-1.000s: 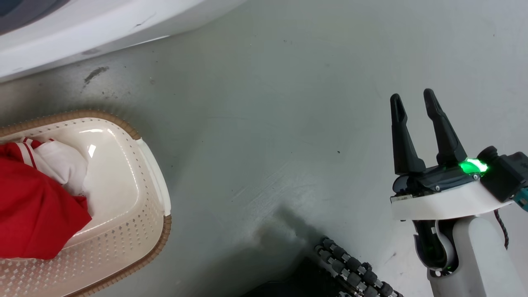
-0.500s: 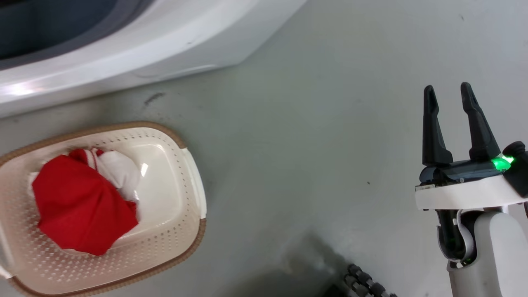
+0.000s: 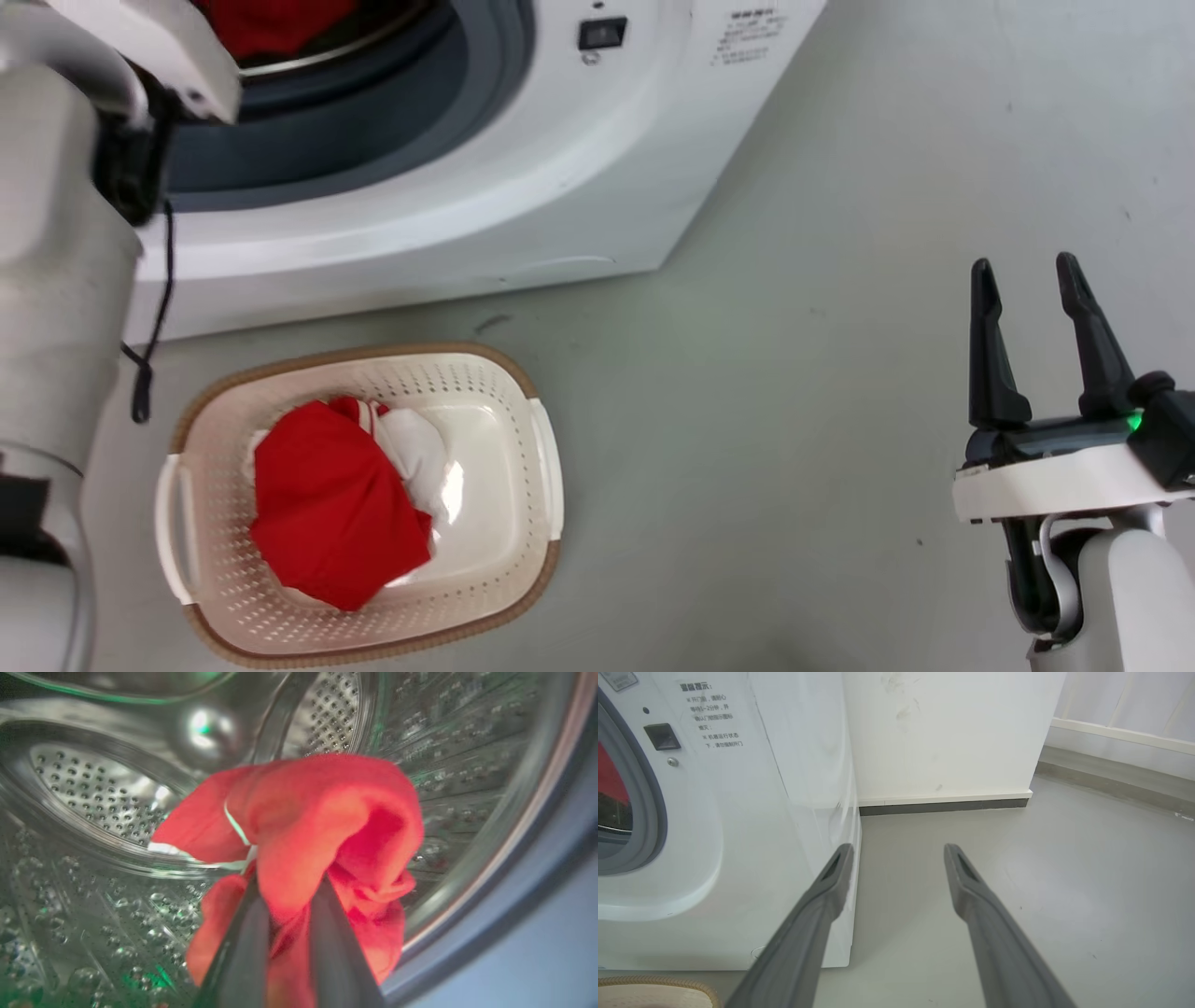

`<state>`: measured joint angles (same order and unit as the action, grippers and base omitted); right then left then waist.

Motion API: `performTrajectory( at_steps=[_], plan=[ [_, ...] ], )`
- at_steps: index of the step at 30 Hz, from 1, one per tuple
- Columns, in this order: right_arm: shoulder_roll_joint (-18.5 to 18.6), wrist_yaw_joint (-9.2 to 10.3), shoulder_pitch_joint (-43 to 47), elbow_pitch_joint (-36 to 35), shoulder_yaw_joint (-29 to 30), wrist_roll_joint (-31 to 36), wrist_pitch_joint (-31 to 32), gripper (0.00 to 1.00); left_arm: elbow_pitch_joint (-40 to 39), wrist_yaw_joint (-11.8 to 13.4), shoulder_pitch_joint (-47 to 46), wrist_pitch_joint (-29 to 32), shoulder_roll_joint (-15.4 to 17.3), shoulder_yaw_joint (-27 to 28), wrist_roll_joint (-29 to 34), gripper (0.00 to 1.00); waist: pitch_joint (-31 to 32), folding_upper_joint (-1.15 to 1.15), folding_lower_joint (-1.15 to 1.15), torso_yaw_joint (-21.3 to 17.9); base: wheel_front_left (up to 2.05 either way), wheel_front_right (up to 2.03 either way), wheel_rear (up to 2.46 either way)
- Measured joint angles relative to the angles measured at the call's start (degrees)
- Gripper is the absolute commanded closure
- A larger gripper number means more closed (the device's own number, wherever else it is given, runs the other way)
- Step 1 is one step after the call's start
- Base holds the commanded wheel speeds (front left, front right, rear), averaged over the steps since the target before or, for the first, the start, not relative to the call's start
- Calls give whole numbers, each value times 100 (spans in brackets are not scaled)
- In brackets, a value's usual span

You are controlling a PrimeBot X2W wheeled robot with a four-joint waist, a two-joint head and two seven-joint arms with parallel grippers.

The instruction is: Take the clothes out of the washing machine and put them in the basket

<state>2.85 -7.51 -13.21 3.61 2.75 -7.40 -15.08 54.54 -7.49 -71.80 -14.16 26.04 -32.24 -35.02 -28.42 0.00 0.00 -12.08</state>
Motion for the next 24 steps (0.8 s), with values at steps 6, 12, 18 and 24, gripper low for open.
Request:
performTrajectory(
  at_steps=[6,12,18,24],
  plan=[
    [1,0,182,62,69,103,0,0,-576,0,834,-75,-136,120,51,100,509,0,0,245,0,0,0],
    [0,0,375,108,55,227,0,0,-1559,134,1835,-83,-232,491,245,100,914,0,-1,531,0,0,0],
    [1,0,531,155,66,256,0,0,-2537,203,2861,-91,-299,637,471,100,1214,0,-1,796,0,0,0],
    [1,0,596,144,45,299,0,0,-3132,192,3679,-7,-360,347,467,100,1288,0,-2,981,0,0,0]
  ],
)
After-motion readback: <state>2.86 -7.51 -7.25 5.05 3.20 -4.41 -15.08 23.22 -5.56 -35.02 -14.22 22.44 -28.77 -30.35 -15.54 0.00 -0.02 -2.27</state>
